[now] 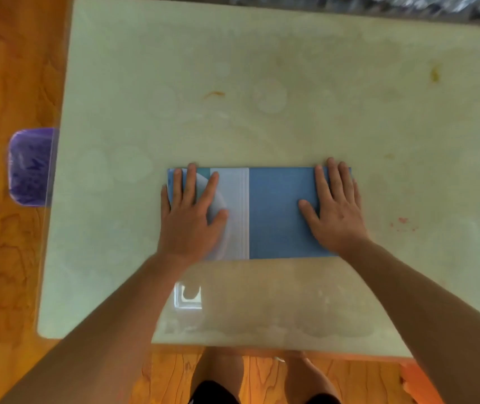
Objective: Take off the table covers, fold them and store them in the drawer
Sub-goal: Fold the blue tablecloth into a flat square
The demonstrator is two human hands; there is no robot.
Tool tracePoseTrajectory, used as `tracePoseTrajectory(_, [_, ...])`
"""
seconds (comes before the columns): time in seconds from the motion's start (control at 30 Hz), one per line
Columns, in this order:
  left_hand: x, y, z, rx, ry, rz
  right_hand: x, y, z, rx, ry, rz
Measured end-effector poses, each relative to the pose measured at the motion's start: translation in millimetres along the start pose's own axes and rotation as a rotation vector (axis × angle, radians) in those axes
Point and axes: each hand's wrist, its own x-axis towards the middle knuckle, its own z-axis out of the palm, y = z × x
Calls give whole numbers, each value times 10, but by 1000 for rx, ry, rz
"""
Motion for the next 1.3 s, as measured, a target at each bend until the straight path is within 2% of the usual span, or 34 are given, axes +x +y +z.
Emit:
tracePoseTrajectory(0.07, [-88,-120,-258,-266,67,-100,-77,38,-284,281,0,83])
tracePoseTrajectory(0.13, [-273,-355,-383,-486,150,-406,-197,118,-446,456,136,252])
tracePoseTrajectory(0.17, [-400,-439,-477,-619,143,-594,-300,178,-488,503,150,376])
tracePoseTrajectory(0.23, [-614,-429,-655,-960,15,-944,-523,225,-455,607,47,672])
tracePoseTrajectory(0.27, [-683,-371,-703,-1078,-71,-1057,-610,245,-384,664,-12,770])
tracePoseTrajectory(0.33, [-748,-246,-732,-1151,-181,-1189,-693,252,-237,747,-61,857])
tracePoseTrajectory(0.4, [-752,-153,-720,-1203,-137,-1246,-662,150,-219,832,-41,884])
tracePoseTrajectory(0.53, [-705,-83,-720,-1351,-62,-1298,-601,35,-289,822,-29,890])
tracePoseTrajectory(0.67, [-687,46,-669,-1598,13,-1372,-552,98,-397,882,-117,895])
tracePoseTrajectory(0.77, [-582,71,-601,-1792,88,-1381,-576,131,-450,1162,-162,866])
tracePoseTrajectory(0.83, [-514,54,-584,-1703,37,-1313,-618,155,-442,1339,-187,821])
tracePoseTrajectory(0.93, [-524,-75,-541,-1359,-117,-1158,-706,173,-384,1478,-192,825])
tracePoseTrajectory(1.0, [-570,-218,-552,-1296,-154,-1101,-747,184,-345,1553,-190,815])
tracePoseTrajectory(1.1, [-611,-323,-615,-1374,-211,-1014,-820,202,-366,1553,-114,738])
tracePoseTrajectory(1.17, [-633,-242,-634,-1372,-309,-921,-950,225,-399,1527,-18,717])
tracePoseTrajectory(1.27, [-683,23,-499,-1152,-371,-778,-1316,335,-346,1527,93,816])
tracePoseTrajectory(1.3, [-712,135,-445,-1046,-371,-716,-1436,392,-304,1459,110,872])
